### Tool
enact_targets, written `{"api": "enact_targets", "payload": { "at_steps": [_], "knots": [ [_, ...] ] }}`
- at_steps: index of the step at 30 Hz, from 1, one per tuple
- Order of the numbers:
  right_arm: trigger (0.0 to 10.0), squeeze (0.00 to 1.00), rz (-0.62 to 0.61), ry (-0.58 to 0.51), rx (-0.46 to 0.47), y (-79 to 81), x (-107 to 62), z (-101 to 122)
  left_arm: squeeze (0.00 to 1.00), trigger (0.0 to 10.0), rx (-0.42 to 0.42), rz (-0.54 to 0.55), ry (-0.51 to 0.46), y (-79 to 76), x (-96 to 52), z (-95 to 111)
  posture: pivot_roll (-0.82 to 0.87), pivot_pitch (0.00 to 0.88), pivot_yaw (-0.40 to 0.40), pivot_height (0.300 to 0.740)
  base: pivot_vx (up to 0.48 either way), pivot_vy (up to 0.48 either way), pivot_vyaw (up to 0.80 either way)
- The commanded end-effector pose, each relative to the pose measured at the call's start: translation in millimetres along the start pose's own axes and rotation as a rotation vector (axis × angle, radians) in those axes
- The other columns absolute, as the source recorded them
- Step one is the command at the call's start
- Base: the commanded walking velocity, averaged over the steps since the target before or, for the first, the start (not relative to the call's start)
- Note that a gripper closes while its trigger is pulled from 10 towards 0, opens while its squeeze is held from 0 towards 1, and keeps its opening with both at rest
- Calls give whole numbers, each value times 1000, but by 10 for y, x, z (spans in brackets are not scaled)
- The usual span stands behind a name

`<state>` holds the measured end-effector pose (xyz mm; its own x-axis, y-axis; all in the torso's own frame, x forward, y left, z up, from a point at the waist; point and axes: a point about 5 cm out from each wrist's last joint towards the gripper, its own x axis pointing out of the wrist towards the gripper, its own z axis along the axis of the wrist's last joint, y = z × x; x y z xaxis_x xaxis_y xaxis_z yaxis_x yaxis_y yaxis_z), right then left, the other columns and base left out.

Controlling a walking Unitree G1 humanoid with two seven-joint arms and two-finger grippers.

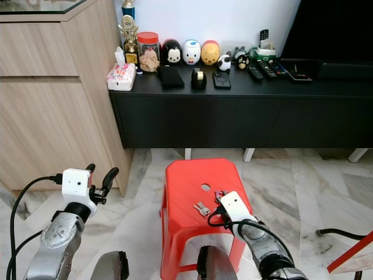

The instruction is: Hang keys on a hook

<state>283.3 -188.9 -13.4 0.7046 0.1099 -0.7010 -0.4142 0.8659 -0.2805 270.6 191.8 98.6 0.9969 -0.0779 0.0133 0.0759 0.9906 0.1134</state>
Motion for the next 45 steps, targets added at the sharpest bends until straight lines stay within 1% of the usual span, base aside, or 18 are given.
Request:
{"api": "enact_targets", "payload": {
  "at_steps": [1,11,15,20,28,31,32,37,39,41,45],
  "knots": [
    [10000,0,-14,6,-17,-66,-3,28,0,10000,5,-2,23,1,-12,-32,14,0,-79,571,0,0,0],
    [10000,0,-18,16,-31,-86,-10,11,0,10000,5,-2,26,-2,-18,-41,14,0,-79,571,0,0,0],
    [10000,0,-10,26,-50,-82,-11,-3,0,10000,5,-2,29,-3,-22,-43,14,0,-79,571,0,0,0],
    [10000,0,9,29,-128,-63,-14,-2,0,10000,8,-2,35,-1,-28,-51,16,0,-79,571,0,0,0],
    [10000,0,30,2,-171,-78,-34,43,0,10000,8,-7,38,1,-23,-59,12,0,-77,571,0,0,0],
    [10000,0,54,5,-234,-90,-60,28,0,10000,8,-8,40,1,-20,-59,8,0,-76,571,0,0,0],
    [10000,0,63,16,-278,-104,-76,8,0,10000,7,-10,40,-2,-17,-58,7,0,-75,571,0,0,0],
    [10000,0,89,25,-320,-106,-98,-16,0,10000,5,-12,42,-5,-14,-59,6,0,-75,571,0,0,0],
    [10000,0,121,28,-339,-94,-123,-18,0,10000,5,-14,43,-3,-13,-60,6,0,-74,571,0,0,0],
    [10000,0,107,28,-368,-130,-147,-4,0,10000,6,-14,43,1,-14,-60,5,0,-73,571,0,0,0],
    [10000,0,77,30,-386,-183,-164,9,0,10000,6,-13,44,4,-14,-61,4,0,-72,571,0,0,0]
  ]
}}
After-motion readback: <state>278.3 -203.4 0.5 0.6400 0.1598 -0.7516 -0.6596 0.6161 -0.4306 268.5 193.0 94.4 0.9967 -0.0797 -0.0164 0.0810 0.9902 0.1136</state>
